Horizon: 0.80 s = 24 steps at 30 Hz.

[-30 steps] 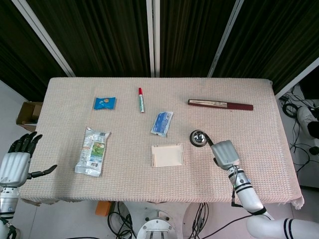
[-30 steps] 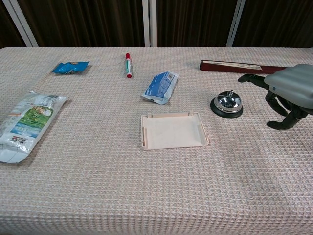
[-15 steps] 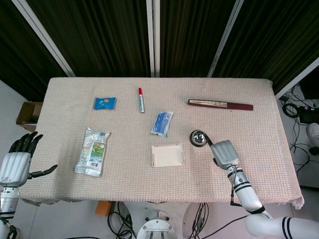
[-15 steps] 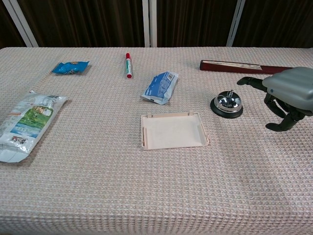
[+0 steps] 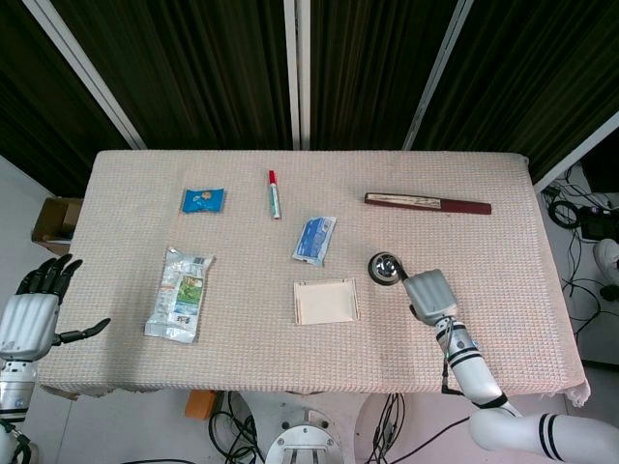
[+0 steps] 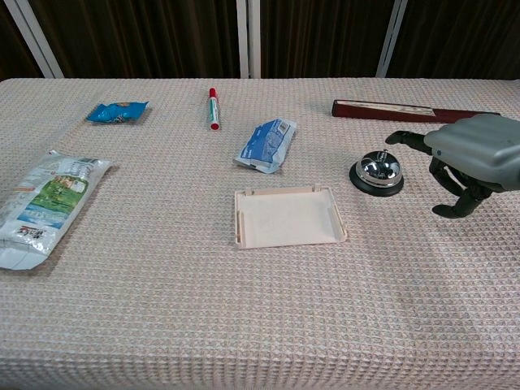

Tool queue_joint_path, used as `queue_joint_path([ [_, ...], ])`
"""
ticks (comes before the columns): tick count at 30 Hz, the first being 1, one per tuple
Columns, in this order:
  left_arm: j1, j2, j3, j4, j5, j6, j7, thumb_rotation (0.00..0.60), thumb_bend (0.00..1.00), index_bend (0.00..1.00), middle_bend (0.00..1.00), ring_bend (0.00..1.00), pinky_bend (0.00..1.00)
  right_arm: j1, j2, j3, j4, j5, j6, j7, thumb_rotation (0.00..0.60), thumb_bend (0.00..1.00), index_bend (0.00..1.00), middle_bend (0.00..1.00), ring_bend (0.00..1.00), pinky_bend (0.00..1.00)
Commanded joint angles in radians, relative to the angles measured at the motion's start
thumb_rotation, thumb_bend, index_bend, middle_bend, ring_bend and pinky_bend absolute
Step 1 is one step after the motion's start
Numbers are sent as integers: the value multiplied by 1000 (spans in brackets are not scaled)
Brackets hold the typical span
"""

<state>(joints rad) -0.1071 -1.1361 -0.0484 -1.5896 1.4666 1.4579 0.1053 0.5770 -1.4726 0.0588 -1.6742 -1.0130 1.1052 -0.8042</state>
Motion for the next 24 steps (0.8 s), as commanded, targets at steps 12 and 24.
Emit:
queue_joint_path([
  [12,1,2,0,4,-3,1,-7,269,16,115,84,71,172,20,-24,-14,28,44,-15,-21,600,176,0,717,647,742],
  [24,0,-1,1,8,-2,1,-8,266,17,115,84,71,172,10,-25,-13,42,-29,11,55,600,177,0,730,656,742],
])
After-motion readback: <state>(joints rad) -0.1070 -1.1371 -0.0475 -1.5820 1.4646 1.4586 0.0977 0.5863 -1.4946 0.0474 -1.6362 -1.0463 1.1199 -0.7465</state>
